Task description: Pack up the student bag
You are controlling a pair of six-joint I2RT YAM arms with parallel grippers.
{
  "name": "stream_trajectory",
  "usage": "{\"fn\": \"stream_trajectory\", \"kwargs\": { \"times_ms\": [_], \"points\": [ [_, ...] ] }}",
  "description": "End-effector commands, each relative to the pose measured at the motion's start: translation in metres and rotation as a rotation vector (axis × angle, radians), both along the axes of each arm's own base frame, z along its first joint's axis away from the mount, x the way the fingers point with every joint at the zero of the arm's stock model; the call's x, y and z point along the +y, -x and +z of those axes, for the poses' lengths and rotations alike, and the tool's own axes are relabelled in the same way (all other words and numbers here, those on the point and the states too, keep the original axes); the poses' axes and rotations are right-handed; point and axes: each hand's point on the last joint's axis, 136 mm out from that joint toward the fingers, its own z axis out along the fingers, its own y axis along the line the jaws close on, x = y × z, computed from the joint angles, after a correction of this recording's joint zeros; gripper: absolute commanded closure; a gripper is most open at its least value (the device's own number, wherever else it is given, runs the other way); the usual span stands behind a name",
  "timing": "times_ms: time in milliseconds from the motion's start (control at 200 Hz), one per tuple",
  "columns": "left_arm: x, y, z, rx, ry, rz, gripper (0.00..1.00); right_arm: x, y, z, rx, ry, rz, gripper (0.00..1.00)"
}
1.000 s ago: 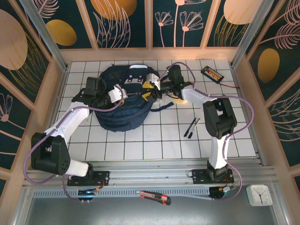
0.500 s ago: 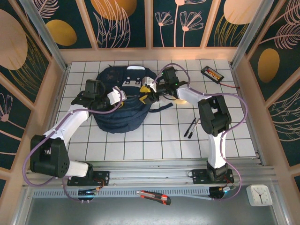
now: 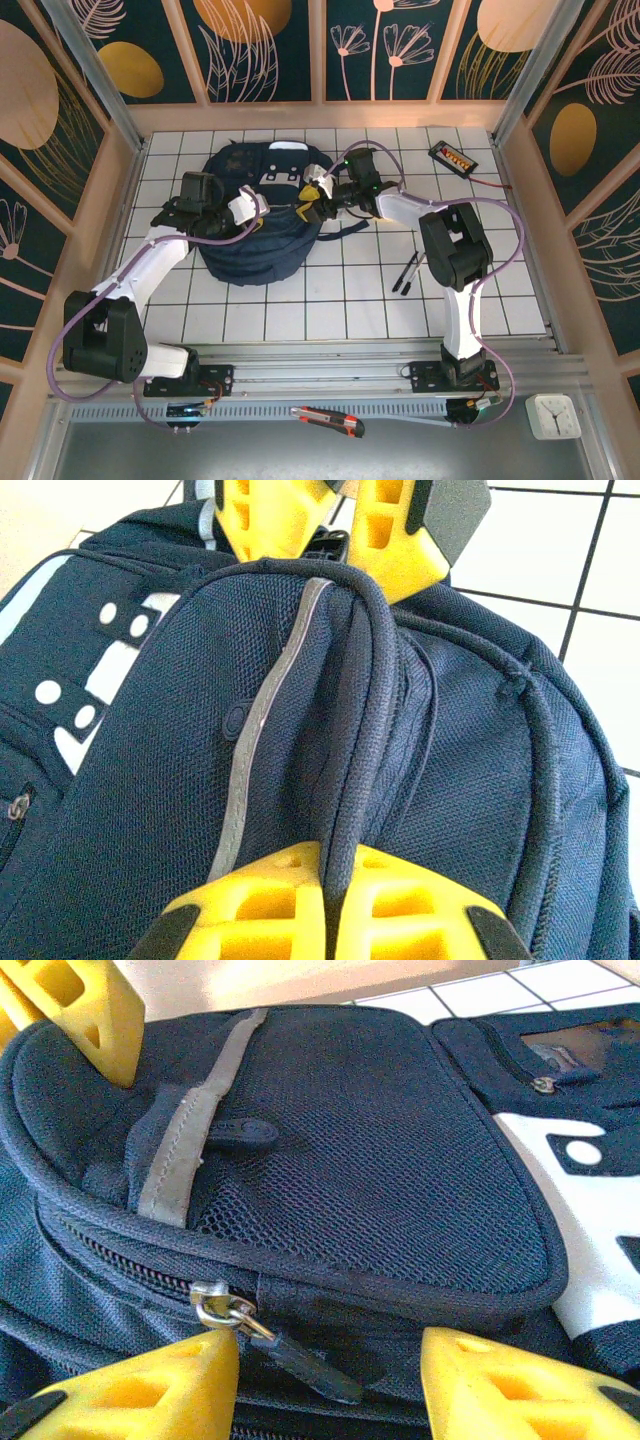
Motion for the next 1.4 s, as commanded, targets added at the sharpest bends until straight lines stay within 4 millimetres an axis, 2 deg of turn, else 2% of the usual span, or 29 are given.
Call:
{"fn": "stream_trajectory", "kwargs": {
  "times_ms": [0, 135, 315, 530, 555, 716, 896, 1066, 1086, 1256, 1391],
  "points": [
    [-0.015, -0.002, 0.041, -0.106, 0.106, -0.057, 1.0, 0.003, 0.013, -0.018, 0.016, 0.058, 0.012, 0.51],
    [-0.015, -0.002, 0.04, -0.099, 0.111, -0.057, 1.0, 0.004, 0.02, -0.022, -0.009, 0.09, 0.058, 0.69],
    [-0.014, 0.0, 0.037, -0.094, 0.098, -0.055, 1.0, -0.004, 0.022, -0.016, -0.056, 0.084, 0.026, 0.73],
    [-0.009, 0.0, 0.034, -0.104, 0.063, -0.045, 1.0, -0.012, 0.019, -0.002, -0.102, 0.065, -0.026, 0.89],
    [-0.008, 0.004, 0.024, -0.08, 0.056, -0.044, 1.0, -0.013, 0.018, 0.001, -0.108, 0.061, -0.032, 0.91],
    [-0.008, 0.005, 0.022, -0.076, 0.055, -0.042, 1.0, -0.013, 0.016, 0.011, -0.127, 0.04, -0.046, 1.0],
    [-0.006, 0.005, 0.019, -0.075, 0.046, -0.03, 1.0, -0.01, 0.015, 0.022, -0.128, 0.019, -0.056, 1.0],
    [0.0, -0.003, 0.018, -0.086, 0.026, 0.037, 1.0, -0.006, 0.026, 0.037, -0.073, 0.027, -0.029, 1.0],
    [0.001, -0.005, 0.018, -0.088, 0.024, 0.046, 1.0, 0.001, 0.035, 0.037, -0.063, 0.034, -0.007, 1.0],
    [-0.001, -0.011, 0.02, -0.108, 0.021, 0.092, 1.0, 0.017, 0.064, 0.032, 0.017, 0.129, 0.023, 1.0],
    [-0.002, -0.013, 0.021, -0.126, 0.012, 0.112, 1.0, 0.027, 0.075, 0.031, 0.065, 0.184, -0.01, 1.0]
  ]
}}
